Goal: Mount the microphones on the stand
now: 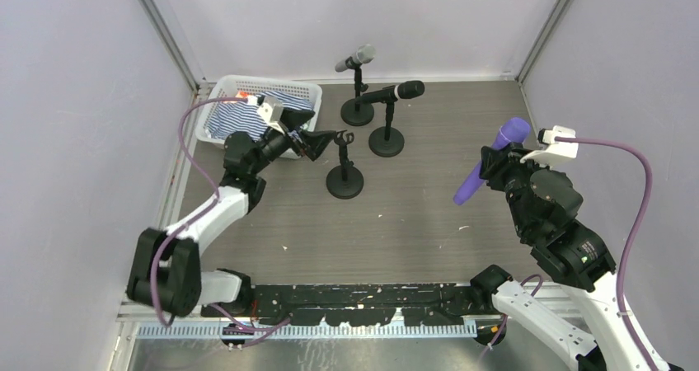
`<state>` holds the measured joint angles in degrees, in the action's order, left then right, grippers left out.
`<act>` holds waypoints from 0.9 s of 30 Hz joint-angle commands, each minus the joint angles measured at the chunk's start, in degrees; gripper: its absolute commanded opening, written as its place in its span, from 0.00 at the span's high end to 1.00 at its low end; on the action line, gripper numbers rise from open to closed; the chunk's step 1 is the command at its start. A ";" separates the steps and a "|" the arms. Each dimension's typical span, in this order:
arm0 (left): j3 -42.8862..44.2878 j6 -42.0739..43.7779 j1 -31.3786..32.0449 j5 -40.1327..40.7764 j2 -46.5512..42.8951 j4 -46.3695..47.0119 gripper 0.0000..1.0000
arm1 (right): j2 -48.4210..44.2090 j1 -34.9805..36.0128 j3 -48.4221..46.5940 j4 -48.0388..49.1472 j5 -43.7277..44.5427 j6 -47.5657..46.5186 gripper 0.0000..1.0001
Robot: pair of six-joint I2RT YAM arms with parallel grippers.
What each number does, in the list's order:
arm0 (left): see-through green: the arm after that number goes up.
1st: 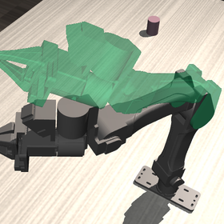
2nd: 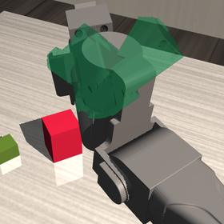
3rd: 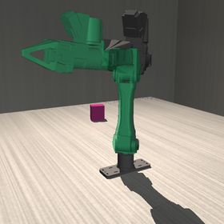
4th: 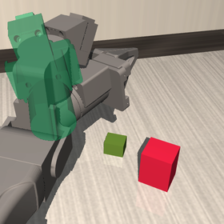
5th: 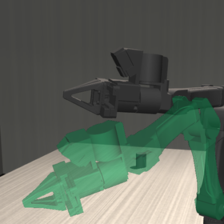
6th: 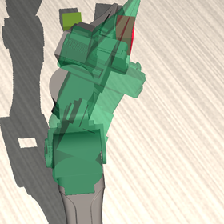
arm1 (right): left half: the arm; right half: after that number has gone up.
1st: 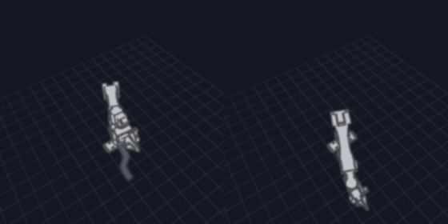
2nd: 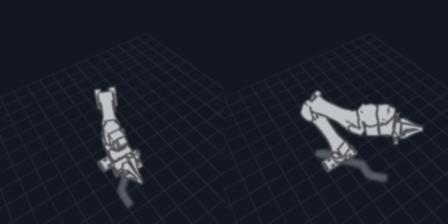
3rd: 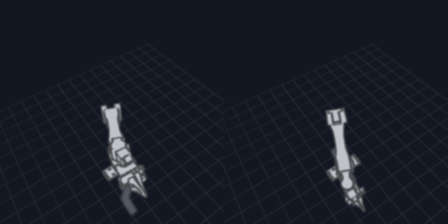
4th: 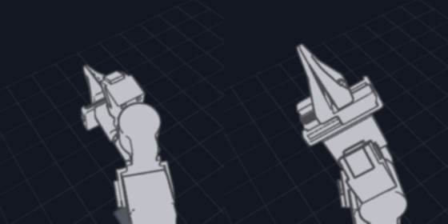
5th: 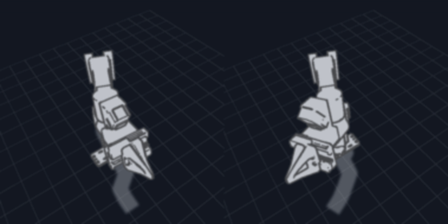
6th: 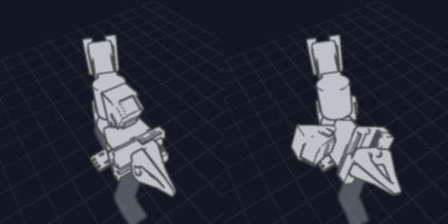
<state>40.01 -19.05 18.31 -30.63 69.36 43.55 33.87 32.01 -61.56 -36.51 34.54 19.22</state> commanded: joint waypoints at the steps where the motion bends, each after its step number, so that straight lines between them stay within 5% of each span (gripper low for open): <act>1: 3.01 -15.69 -3.71 -17.10 10.67 24.12 0.00 | -0.07 -0.20 -1.57 0.98 -0.36 0.29 0.96; 8: 10.34 -26.50 -4.73 -25.12 24.44 38.35 0.00 | -0.36 -0.24 -2.57 -0.21 0.35 0.04 0.96; 27: 12.53 -23.77 -0.68 -27.20 33.32 33.15 0.00 | 0.42 -0.21 -3.72 -0.71 -0.61 0.71 0.96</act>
<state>50.57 -44.60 16.47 -57.30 102.45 76.84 34.15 32.01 -62.57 -38.94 33.93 19.49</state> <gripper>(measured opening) 0.996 0.444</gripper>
